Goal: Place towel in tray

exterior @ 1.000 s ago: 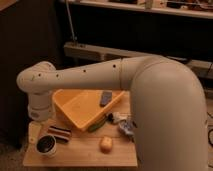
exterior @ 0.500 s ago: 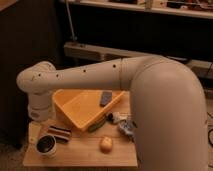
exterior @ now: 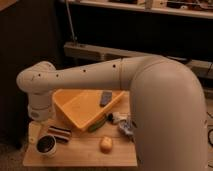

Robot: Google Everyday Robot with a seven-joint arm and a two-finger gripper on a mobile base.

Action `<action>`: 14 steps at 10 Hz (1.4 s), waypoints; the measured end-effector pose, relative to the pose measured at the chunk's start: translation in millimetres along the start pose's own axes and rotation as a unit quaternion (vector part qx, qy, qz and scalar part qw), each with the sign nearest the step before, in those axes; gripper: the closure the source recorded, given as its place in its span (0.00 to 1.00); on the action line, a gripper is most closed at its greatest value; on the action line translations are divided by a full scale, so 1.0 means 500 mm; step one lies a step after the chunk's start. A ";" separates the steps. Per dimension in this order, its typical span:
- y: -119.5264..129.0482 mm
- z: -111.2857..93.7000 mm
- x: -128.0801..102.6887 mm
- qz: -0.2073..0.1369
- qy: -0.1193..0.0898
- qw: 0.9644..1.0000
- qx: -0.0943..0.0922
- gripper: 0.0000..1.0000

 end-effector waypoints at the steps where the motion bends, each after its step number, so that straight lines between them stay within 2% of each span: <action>1: -0.002 -0.009 0.005 0.012 0.000 1.000 0.006 0.20; 3: -0.019 -0.060 0.053 0.061 -0.008 0.998 0.030 0.20; 5: -0.012 -0.125 0.130 0.110 -0.030 0.992 0.062 0.20; 6: -0.004 -0.154 0.171 0.132 -0.040 0.987 0.078 0.20; 8: 0.028 -0.222 0.278 0.185 -0.065 0.974 0.116 0.20; 10: 0.050 -0.257 0.346 0.215 -0.079 0.964 0.135 0.20; 12: 0.057 -0.265 0.364 0.224 -0.082 0.961 0.141 0.20; 14: 0.058 -0.264 0.361 0.222 -0.082 0.961 0.140 0.20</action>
